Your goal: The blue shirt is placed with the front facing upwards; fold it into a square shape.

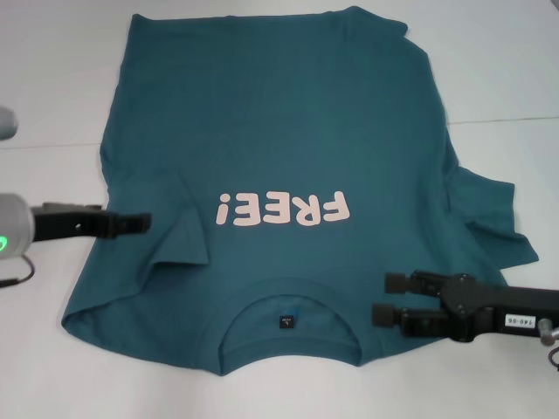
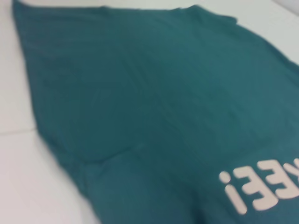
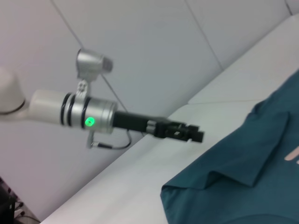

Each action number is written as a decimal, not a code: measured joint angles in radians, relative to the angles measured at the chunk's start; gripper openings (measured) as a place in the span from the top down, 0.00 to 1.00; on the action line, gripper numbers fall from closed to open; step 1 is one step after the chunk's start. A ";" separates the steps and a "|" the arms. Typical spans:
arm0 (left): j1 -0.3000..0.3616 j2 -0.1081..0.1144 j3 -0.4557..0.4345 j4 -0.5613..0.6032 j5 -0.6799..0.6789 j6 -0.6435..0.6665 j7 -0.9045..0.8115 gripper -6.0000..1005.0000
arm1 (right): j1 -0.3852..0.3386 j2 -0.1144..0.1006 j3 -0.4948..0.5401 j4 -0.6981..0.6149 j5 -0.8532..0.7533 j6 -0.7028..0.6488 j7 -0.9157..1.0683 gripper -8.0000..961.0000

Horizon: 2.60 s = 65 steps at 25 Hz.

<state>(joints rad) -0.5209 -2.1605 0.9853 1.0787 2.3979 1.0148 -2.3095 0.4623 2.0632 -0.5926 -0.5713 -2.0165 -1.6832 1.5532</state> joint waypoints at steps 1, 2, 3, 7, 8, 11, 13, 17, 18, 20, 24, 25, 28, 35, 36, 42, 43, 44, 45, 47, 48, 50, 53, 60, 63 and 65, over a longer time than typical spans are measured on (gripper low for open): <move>0.009 -0.001 -0.003 0.000 0.000 0.001 0.003 0.27 | 0.001 -0.005 0.000 -0.003 0.001 0.000 0.020 0.02; 0.018 -0.001 -0.004 0.000 -0.002 0.002 0.006 0.24 | 0.004 -0.009 0.000 -0.006 0.001 0.001 0.038 0.02; 0.028 -0.002 -0.004 0.002 -0.006 0.003 0.012 0.20 | 0.007 -0.014 0.000 -0.009 0.001 0.001 0.057 0.02; 0.066 -0.004 -0.014 0.004 -0.114 0.071 0.127 0.14 | 0.019 -0.042 0.002 -0.023 0.001 0.028 0.136 0.02; 0.071 -0.004 -0.020 0.003 -0.140 0.092 0.156 0.14 | 0.019 -0.049 0.004 -0.028 0.001 0.036 0.154 0.02; 0.093 -0.005 -0.053 -0.013 -0.266 0.206 0.318 0.13 | 0.012 -0.061 0.014 -0.067 0.001 0.068 0.197 0.02; 0.099 -0.005 -0.087 -0.048 -0.342 0.293 0.427 0.13 | 0.002 -0.063 0.028 -0.099 -0.002 0.096 0.219 0.02; 0.100 -0.001 -0.140 -0.140 -0.435 0.415 0.597 0.13 | -0.015 -0.071 0.065 -0.133 -0.005 0.156 0.280 0.02; 0.097 -0.001 -0.144 -0.160 -0.442 0.425 0.620 0.13 | -0.019 -0.074 0.078 -0.142 -0.006 0.178 0.301 0.02; 0.094 0.000 -0.144 -0.184 -0.450 0.435 0.649 0.13 | -0.024 -0.078 0.099 -0.156 -0.008 0.214 0.339 0.02; 0.090 -0.001 -0.139 -0.200 -0.452 0.472 0.703 0.14 | -0.034 -0.099 0.129 -0.166 -0.008 0.269 0.414 0.02; 0.090 -0.002 -0.139 -0.201 -0.452 0.486 0.716 0.14 | -0.036 -0.104 0.132 -0.166 -0.008 0.275 0.429 0.02; 0.090 0.000 -0.142 -0.216 -0.464 0.548 0.778 0.13 | -0.039 -0.123 0.137 -0.164 -0.019 0.284 0.482 0.02; 0.077 0.000 -0.144 -0.259 -0.480 0.559 0.852 0.13 | -0.019 -0.136 0.134 -0.159 -0.124 0.343 0.582 0.02; 0.072 0.000 -0.144 -0.267 -0.480 0.550 0.854 0.13 | -0.013 -0.134 0.131 -0.157 -0.136 0.355 0.587 0.02; 0.054 0.001 -0.137 -0.289 -0.475 0.521 0.857 0.13 | 0.031 -0.109 0.127 -0.128 -0.224 0.460 0.598 0.02; 0.053 0.002 -0.137 -0.289 -0.475 0.521 0.857 0.13 | 0.040 -0.108 0.127 -0.113 -0.233 0.479 0.596 0.02; 0.052 0.002 -0.137 -0.289 -0.475 0.521 0.857 0.13 | 0.048 -0.108 0.125 -0.096 -0.239 0.495 0.592 0.02; 0.051 0.002 -0.137 -0.289 -0.475 0.521 0.857 0.14 | 0.056 -0.108 0.124 -0.082 -0.243 0.509 0.589 0.02; 0.050 0.003 -0.138 -0.290 -0.477 0.521 0.857 0.14 | 0.066 -0.107 0.121 -0.065 -0.250 0.528 0.587 0.02; 0.050 0.003 -0.138 -0.290 -0.478 0.521 0.857 0.14 | 0.069 -0.107 0.120 -0.062 -0.254 0.536 0.587 0.02; 0.048 0.003 -0.137 -0.290 -0.479 0.521 0.857 0.13 | 0.072 -0.107 0.116 -0.061 -0.259 0.540 0.589 0.02; 0.046 0.002 -0.141 -0.290 -0.479 0.520 0.858 0.13 | 0.072 -0.107 0.115 -0.061 -0.260 0.540 0.591 0.02; 0.045 0.002 -0.142 -0.290 -0.479 0.511 0.857 0.13 | 0.074 -0.102 0.113 -0.059 -0.268 0.575 0.587 0.02; 0.045 0.002 -0.141 -0.290 -0.478 0.503 0.855 0.13 | 0.082 -0.096 0.104 -0.056 -0.268 0.598 0.587 0.03; 0.045 0.002 -0.140 -0.291 -0.478 0.498 0.854 0.13 | 0.091 -0.093 0.098 -0.045 -0.268 0.614 0.587 0.03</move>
<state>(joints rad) -0.4756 -2.1583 0.8453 0.7876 1.9204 1.5129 -1.4557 0.5532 1.9698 -0.4950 -0.6164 -2.2842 -1.0697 2.1398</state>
